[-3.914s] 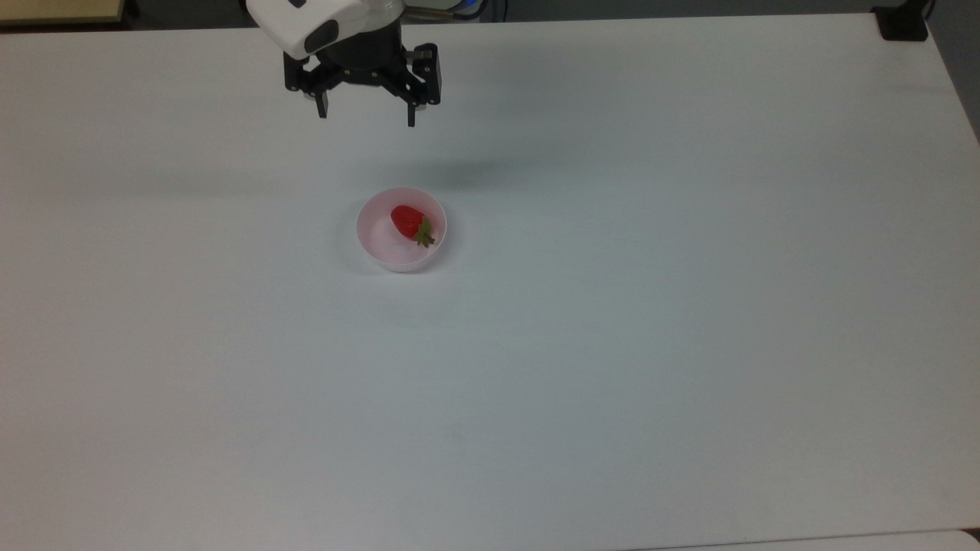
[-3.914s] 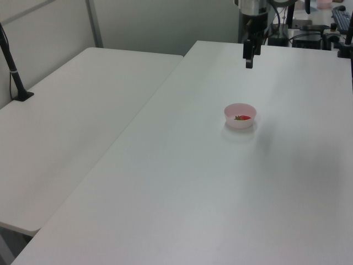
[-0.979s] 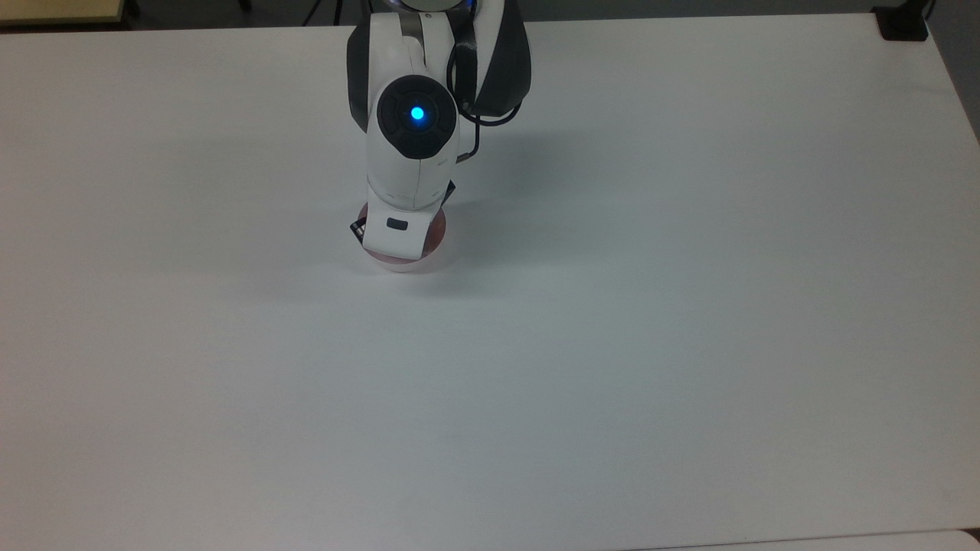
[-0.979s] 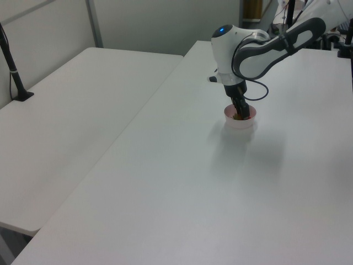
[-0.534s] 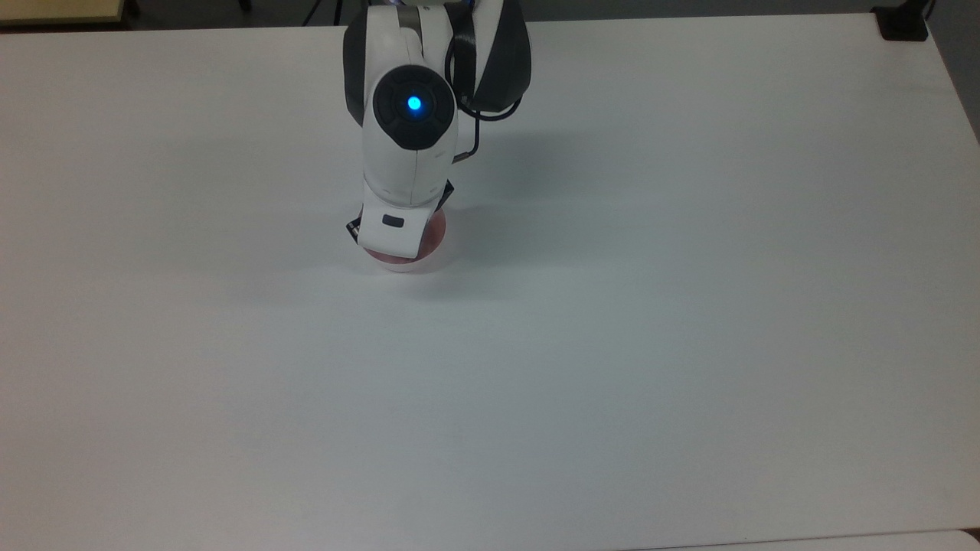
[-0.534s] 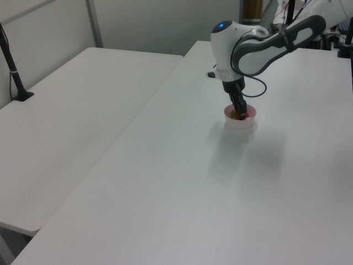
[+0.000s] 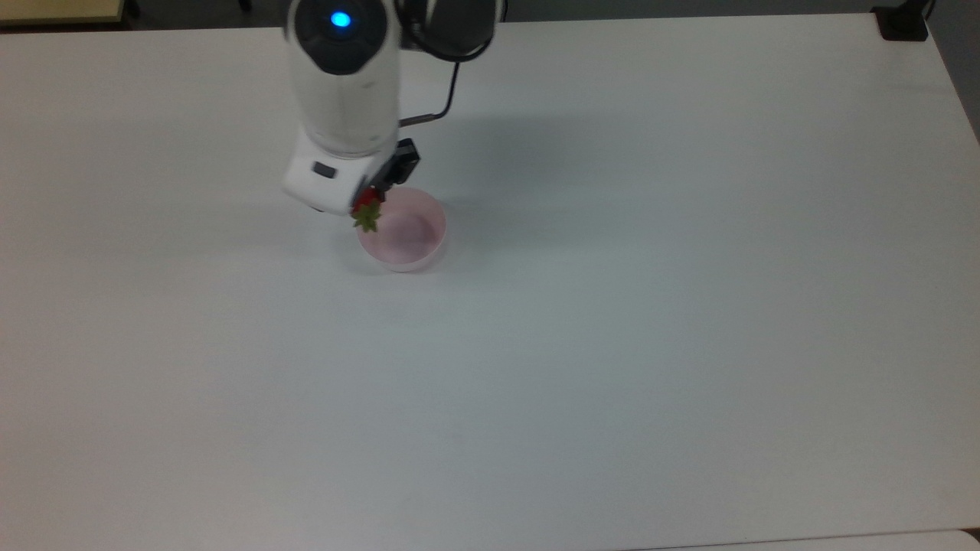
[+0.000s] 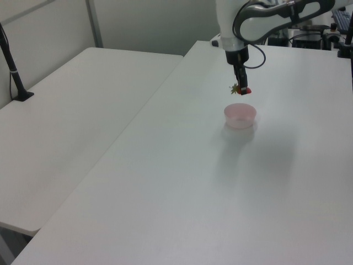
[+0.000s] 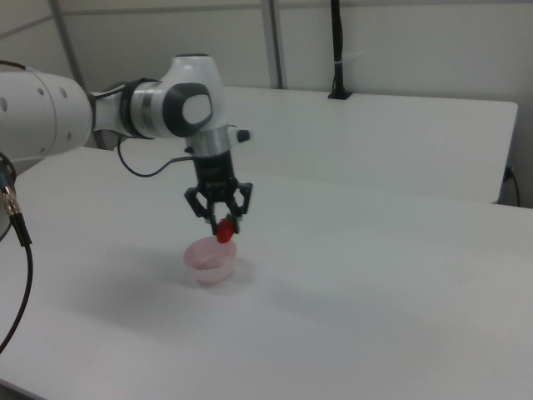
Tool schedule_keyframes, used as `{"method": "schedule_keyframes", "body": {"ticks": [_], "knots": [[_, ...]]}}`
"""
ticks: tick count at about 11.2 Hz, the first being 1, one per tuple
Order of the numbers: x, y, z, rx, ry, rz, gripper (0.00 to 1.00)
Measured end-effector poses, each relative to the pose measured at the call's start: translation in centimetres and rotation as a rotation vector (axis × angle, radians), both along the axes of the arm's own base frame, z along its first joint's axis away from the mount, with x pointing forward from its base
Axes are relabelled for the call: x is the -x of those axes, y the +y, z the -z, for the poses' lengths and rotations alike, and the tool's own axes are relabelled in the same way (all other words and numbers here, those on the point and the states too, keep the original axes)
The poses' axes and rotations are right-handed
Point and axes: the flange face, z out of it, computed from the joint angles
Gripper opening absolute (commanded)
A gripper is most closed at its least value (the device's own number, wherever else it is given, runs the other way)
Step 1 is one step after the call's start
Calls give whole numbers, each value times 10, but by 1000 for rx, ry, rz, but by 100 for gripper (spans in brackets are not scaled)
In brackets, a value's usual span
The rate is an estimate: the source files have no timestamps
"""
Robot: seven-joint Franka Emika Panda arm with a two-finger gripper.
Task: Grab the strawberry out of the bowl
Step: 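Lift the strawberry out of the bowl and carry it beside the bowl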
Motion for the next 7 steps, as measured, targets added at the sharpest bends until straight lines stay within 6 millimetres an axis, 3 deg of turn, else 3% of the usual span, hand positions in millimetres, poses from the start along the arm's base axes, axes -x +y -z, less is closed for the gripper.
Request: {"method": "schedule_keyframes", "body": {"ticks": [2,4,6,7], "knots": [[-6,-53,4,3,-65,91,36],[-8,-106,27,14,-104,208,36],[-9,-135,57,34,-111,304,39],[-9,-142,68,52,-107,347,47]]}}
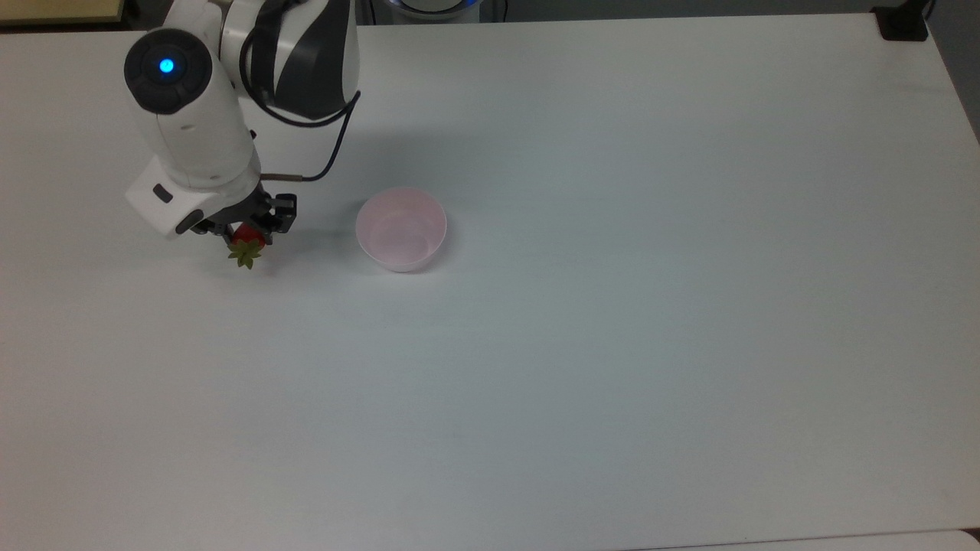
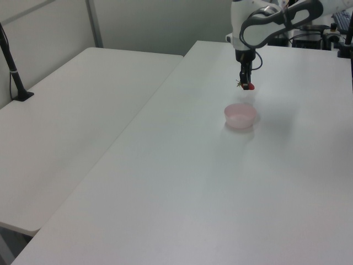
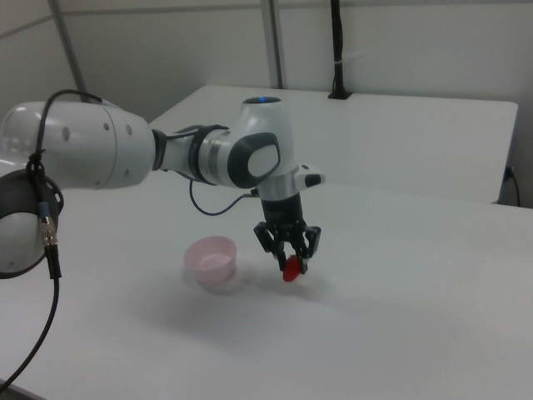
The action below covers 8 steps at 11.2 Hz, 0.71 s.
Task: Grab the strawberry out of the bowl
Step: 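Lift the strawberry out of the bowl and carry it beside the bowl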
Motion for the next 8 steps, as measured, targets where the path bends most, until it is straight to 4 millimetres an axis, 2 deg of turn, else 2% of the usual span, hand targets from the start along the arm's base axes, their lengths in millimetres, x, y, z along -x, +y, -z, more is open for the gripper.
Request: {"method": "schedule_keyframes", "body": {"ticks": [1,2,3,4,6,8], "knots": [[-1,-4,9,14,-7,42,77],[-2,-7,14,22,-17,75,90],[-2,-10,14,26,-21,96,92],[-3,-12,9,30,-32,106,100],[-6,-10,-20,38,-75,104,100],[-1,5,-58,38,-81,92,100]]}}
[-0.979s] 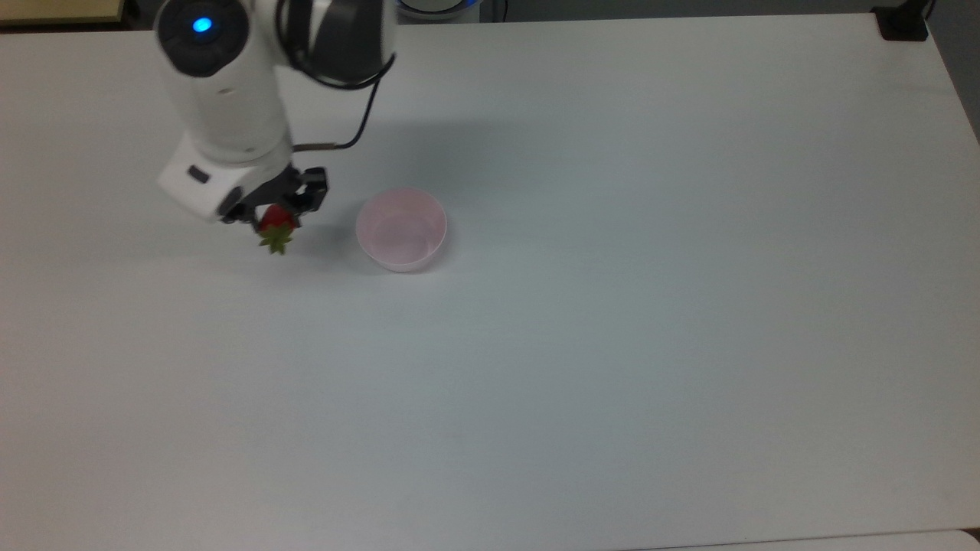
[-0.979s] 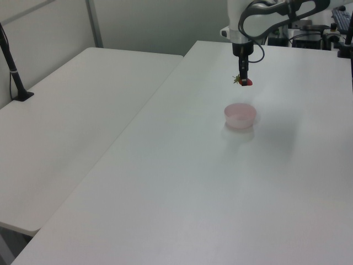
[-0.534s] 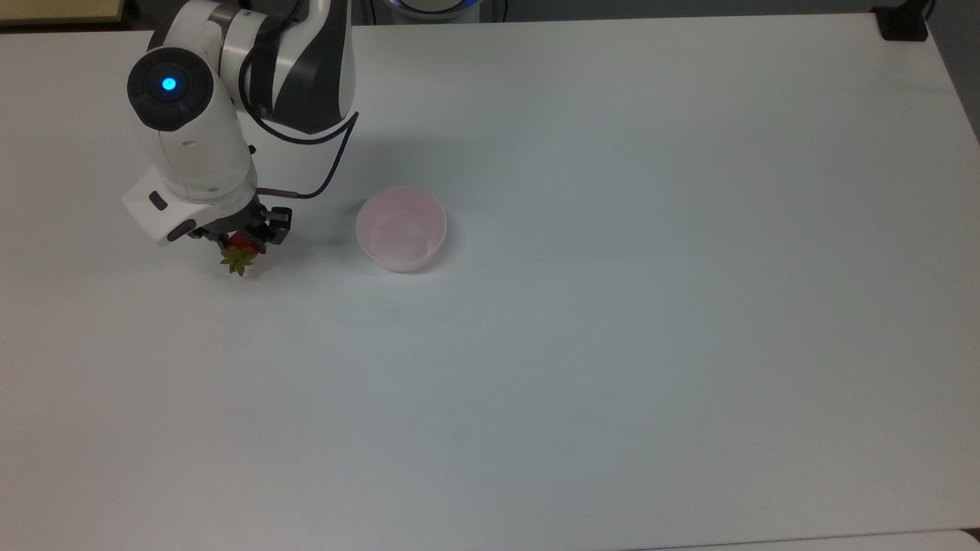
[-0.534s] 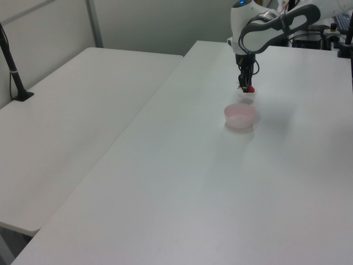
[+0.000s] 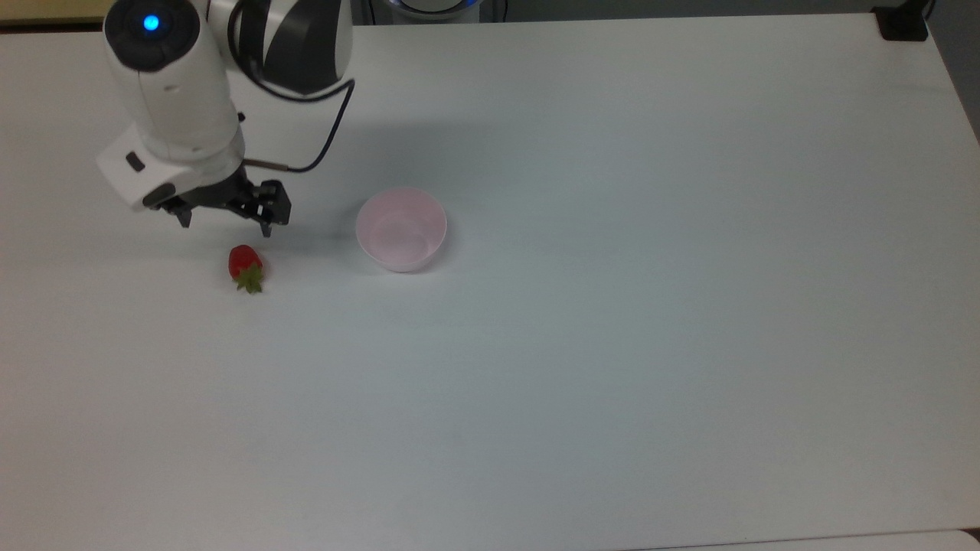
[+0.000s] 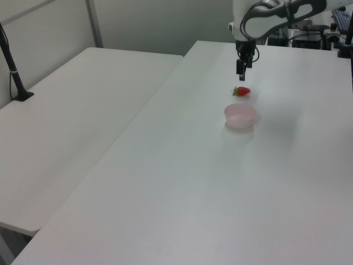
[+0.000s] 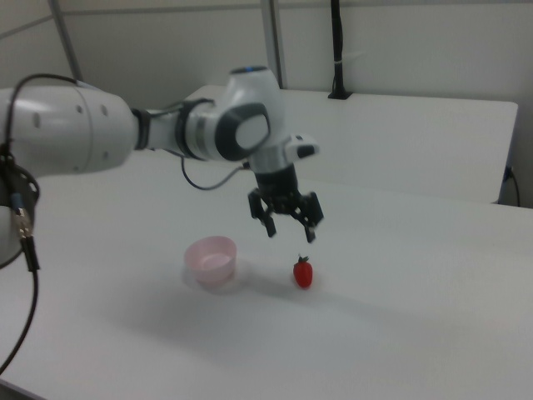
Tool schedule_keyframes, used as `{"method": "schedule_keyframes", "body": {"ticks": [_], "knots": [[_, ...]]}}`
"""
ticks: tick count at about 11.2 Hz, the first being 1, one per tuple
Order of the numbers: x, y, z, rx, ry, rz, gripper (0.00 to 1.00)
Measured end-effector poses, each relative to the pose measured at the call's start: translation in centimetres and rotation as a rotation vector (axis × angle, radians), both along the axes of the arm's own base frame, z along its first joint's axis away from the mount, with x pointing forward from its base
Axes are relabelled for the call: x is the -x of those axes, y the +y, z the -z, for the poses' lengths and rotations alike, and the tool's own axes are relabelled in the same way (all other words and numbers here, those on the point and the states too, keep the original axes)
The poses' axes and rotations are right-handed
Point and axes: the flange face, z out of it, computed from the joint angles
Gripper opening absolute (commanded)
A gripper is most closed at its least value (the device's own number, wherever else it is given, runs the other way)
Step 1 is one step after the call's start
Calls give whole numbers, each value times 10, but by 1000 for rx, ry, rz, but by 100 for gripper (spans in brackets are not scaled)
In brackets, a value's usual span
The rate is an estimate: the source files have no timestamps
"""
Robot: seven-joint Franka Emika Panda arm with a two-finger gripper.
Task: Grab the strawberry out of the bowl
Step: 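Lift the strawberry out of the bowl and carry it beside the bowl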
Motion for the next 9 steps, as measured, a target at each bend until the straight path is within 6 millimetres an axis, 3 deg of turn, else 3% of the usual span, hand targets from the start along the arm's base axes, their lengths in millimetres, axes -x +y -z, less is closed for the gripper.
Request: {"method": "schedule_keyframes", "body": {"ticks": [1,3,4,6,8,9], "knots": [[4,20,-22,-1,14,-17,100],[16,79,-69,-22,24,-13,100],[25,111,-96,-38,14,7,100],[53,156,-147,-48,15,29,100],[84,179,-192,-83,-4,54,100],[93,174,-204,-98,-17,67,100]]}}
